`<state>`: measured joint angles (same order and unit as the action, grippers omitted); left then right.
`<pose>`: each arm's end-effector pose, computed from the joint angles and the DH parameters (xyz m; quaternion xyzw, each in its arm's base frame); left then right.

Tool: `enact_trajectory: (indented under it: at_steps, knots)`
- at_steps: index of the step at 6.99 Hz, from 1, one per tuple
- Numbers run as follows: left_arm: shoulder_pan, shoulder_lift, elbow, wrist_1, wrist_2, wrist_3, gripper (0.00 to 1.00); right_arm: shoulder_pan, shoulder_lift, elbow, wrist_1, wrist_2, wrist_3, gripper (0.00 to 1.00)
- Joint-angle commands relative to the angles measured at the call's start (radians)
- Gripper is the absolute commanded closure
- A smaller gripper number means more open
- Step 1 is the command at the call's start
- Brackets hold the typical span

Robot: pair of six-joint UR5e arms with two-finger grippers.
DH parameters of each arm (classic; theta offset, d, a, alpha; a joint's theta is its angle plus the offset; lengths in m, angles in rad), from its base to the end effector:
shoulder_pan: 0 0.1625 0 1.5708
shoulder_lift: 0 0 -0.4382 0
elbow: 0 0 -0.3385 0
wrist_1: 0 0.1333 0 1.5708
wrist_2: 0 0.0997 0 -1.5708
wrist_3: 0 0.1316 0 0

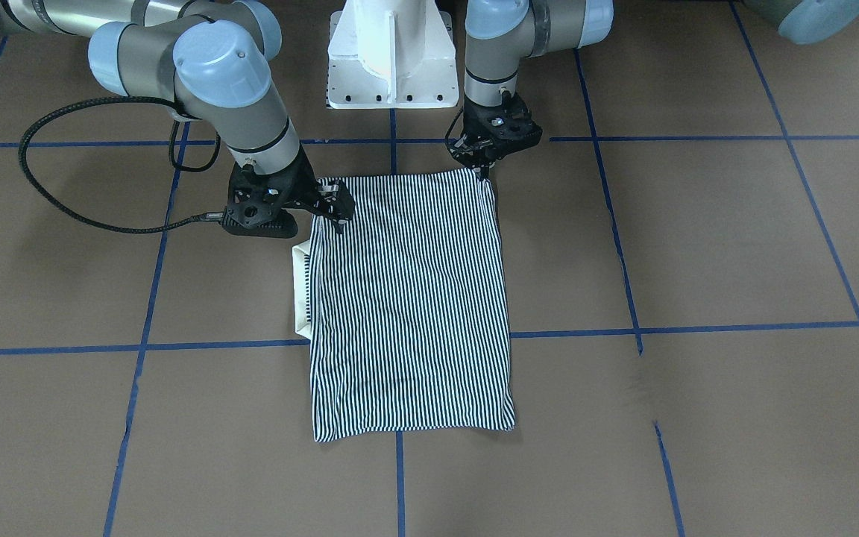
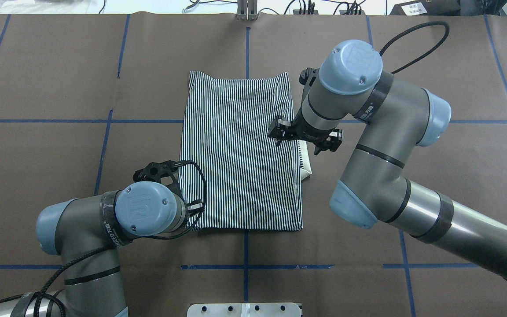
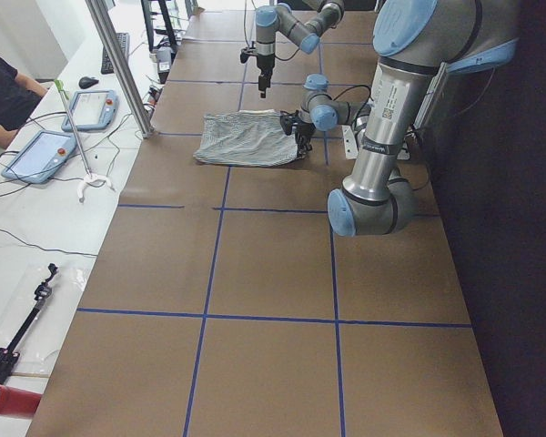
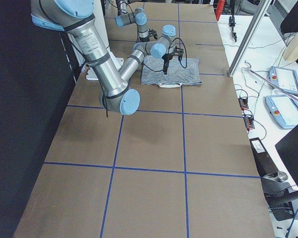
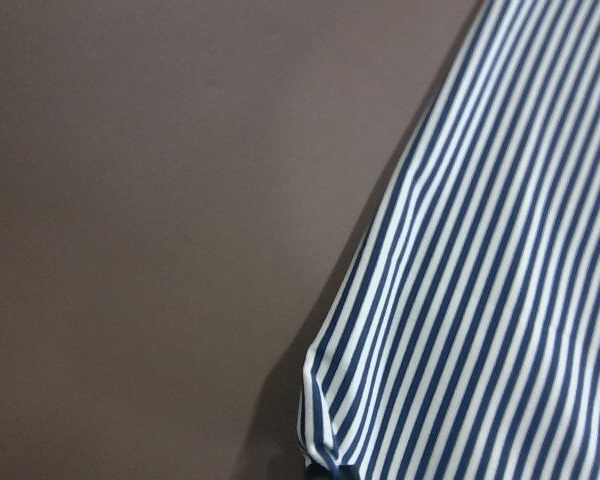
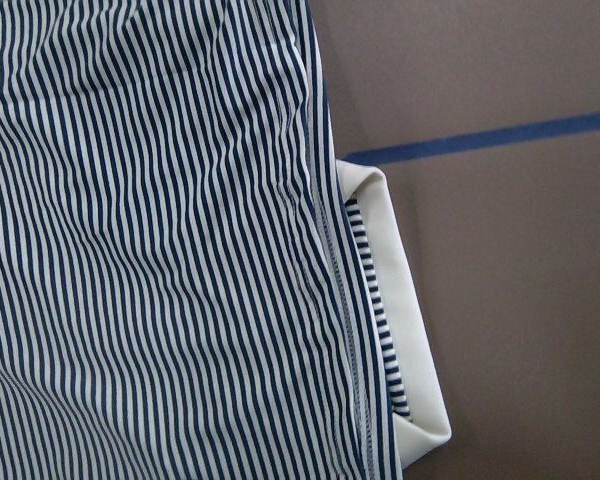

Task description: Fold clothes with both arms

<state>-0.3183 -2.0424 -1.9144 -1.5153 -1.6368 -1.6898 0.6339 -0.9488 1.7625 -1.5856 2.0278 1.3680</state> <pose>0.5251 -0.3042 0.3330 0.0064 0.3718 -0.1894 0.9088 -0.4727 -0.4408 0.2835 -0.0368 -0.4309 0.1059 0.8954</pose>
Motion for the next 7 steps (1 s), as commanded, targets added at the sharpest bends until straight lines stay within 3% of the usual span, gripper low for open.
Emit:
enact_trajectory:
  at_steps: [1,3,5,7]
  knots:
    - [-0.001,0.001,-0.002,-0.003,0.000,-0.001,1.00,-0.078,-0.004,0.028,0.001,-0.043,0.187,0.00]
    - [-0.001,0.001,-0.002,-0.005,0.000,-0.002,1.00,-0.201,-0.002,0.015,-0.001,-0.180,0.465,0.00]
    - [0.001,0.001,-0.002,-0.005,0.000,-0.002,1.00,-0.249,0.002,-0.015,-0.002,-0.198,0.714,0.00]
    - [0.002,-0.001,-0.002,-0.005,0.000,-0.004,1.00,-0.281,0.016,-0.072,-0.001,-0.256,0.804,0.00]
